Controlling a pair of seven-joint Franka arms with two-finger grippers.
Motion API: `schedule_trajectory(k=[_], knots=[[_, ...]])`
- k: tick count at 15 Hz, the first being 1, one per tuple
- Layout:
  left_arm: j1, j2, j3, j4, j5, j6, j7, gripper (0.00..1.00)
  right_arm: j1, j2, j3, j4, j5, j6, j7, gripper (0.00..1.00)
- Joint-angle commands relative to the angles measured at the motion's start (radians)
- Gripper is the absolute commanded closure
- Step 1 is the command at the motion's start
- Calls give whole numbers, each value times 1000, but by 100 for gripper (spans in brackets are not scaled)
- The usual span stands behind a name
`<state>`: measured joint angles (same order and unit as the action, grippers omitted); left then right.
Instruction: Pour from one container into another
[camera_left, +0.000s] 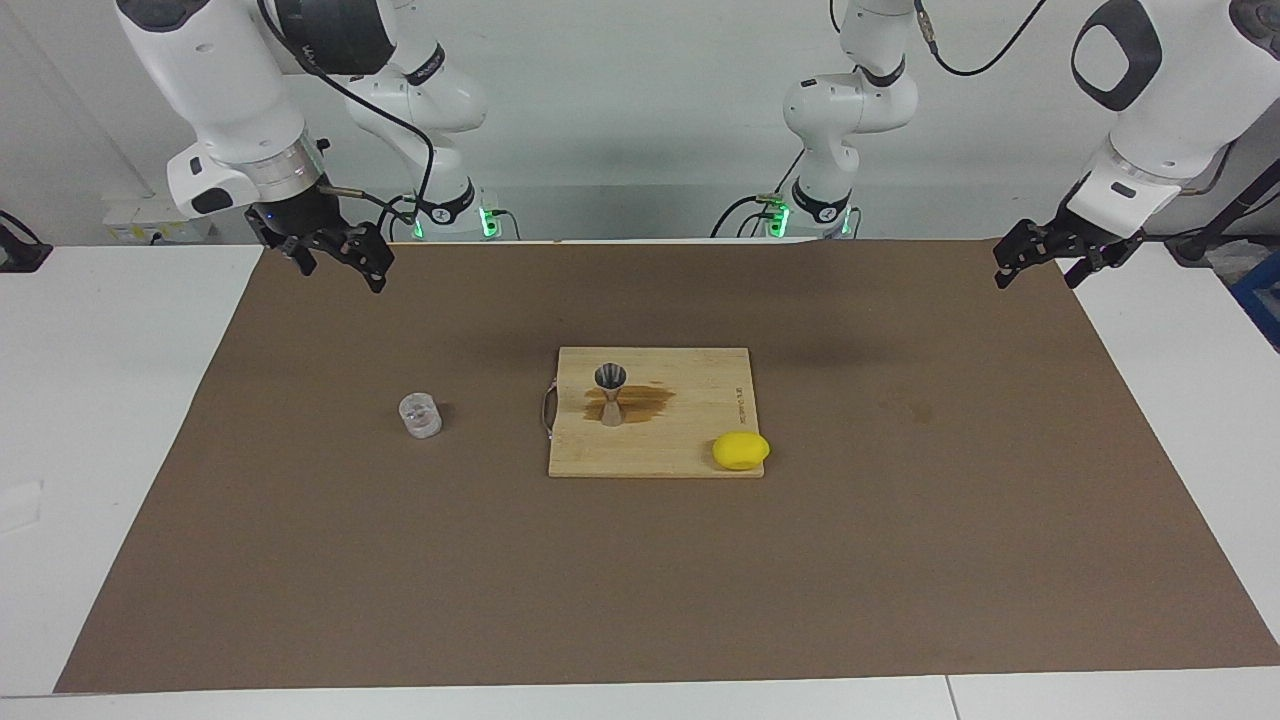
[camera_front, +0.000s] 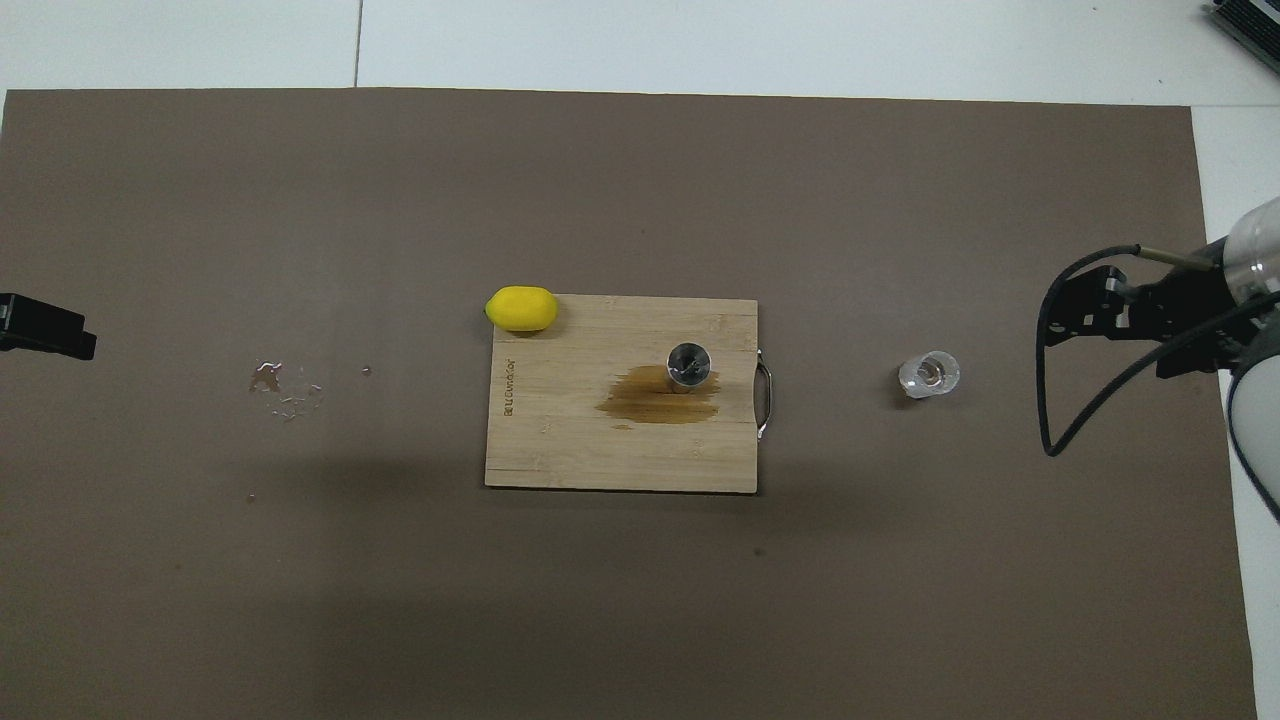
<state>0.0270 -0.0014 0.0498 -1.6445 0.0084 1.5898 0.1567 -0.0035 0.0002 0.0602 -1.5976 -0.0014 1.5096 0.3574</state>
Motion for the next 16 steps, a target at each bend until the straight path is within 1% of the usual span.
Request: schedule_trajectory(k=[1, 4, 16], knots=[[-15, -35, 5, -41, 22, 25, -39, 0, -3, -54, 6, -64, -25, -3, -43, 0], [-15, -35, 5, -41, 22, 25, -42, 0, -6, -52, 4, -62, -26, 9, -107, 0], [-15, -35, 4, -43, 22, 24, -43, 0, -1, -54, 6, -65, -32, 26, -141, 0]])
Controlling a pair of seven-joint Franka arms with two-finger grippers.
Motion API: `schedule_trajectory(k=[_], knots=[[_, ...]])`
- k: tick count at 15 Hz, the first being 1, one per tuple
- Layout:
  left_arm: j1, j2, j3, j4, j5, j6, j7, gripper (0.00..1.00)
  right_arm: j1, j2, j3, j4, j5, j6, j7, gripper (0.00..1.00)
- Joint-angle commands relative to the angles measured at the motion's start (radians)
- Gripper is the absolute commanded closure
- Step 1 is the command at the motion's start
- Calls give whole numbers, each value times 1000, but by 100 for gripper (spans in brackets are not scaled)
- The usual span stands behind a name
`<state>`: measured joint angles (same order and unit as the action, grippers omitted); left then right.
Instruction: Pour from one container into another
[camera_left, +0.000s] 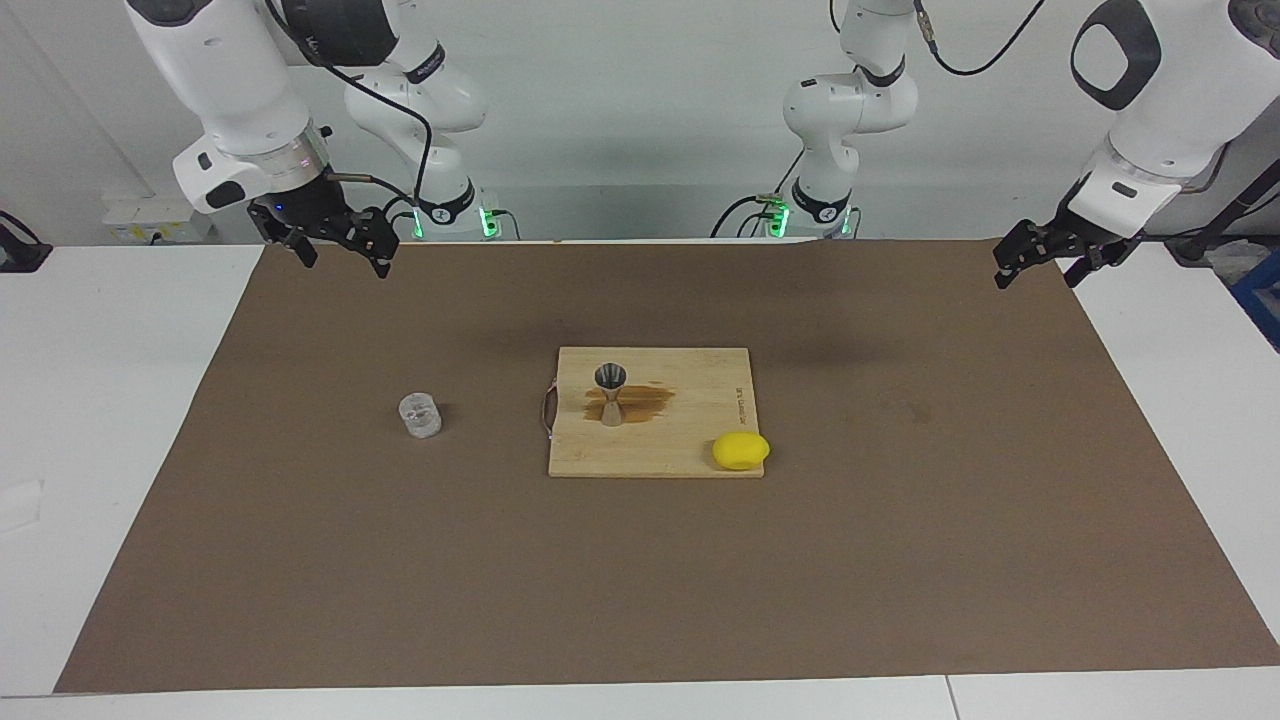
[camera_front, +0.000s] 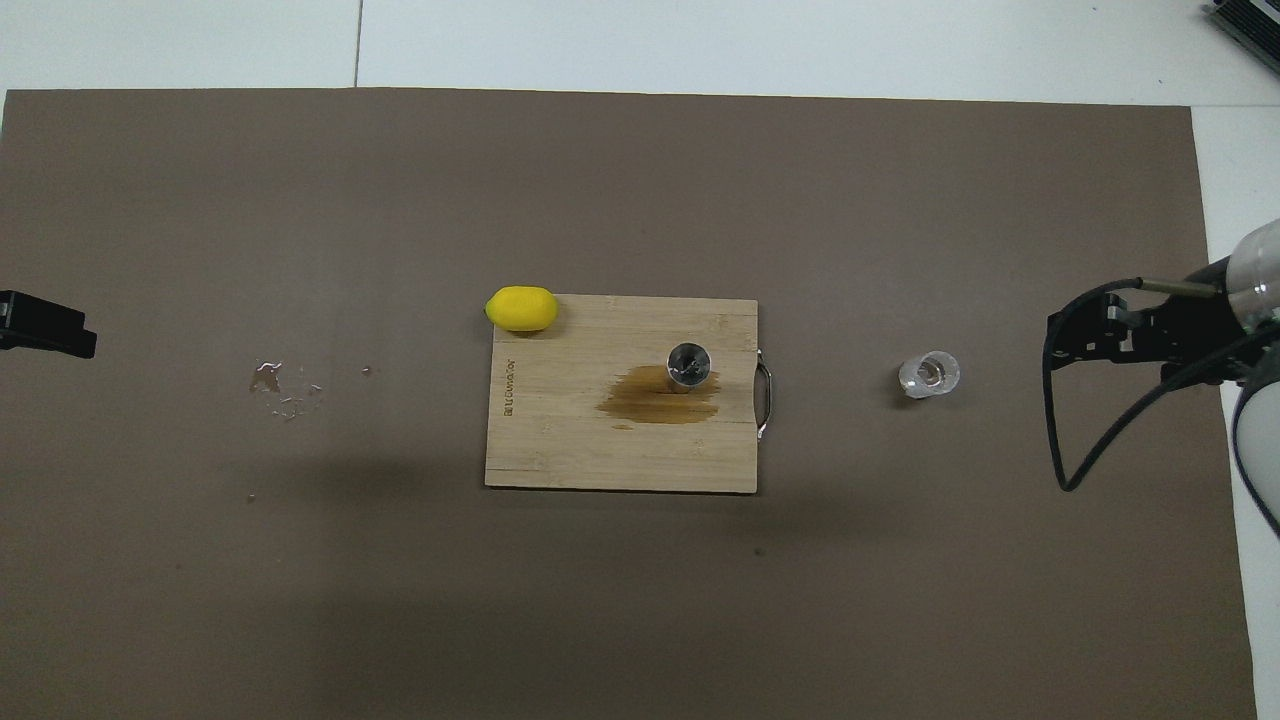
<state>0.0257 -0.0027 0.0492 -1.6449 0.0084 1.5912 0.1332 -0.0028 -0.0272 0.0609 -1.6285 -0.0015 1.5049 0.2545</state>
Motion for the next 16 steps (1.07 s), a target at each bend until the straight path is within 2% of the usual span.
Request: schedule_trajectory(k=[1, 16], knots=[[-13, -34, 4, -42, 22, 23, -21, 0, -3, -26, 5, -36, -44, 41, -44, 0], [-13, -36, 4, -42, 22, 24, -21, 0, -3, -25, 5, -36, -35, 46, -40, 0]])
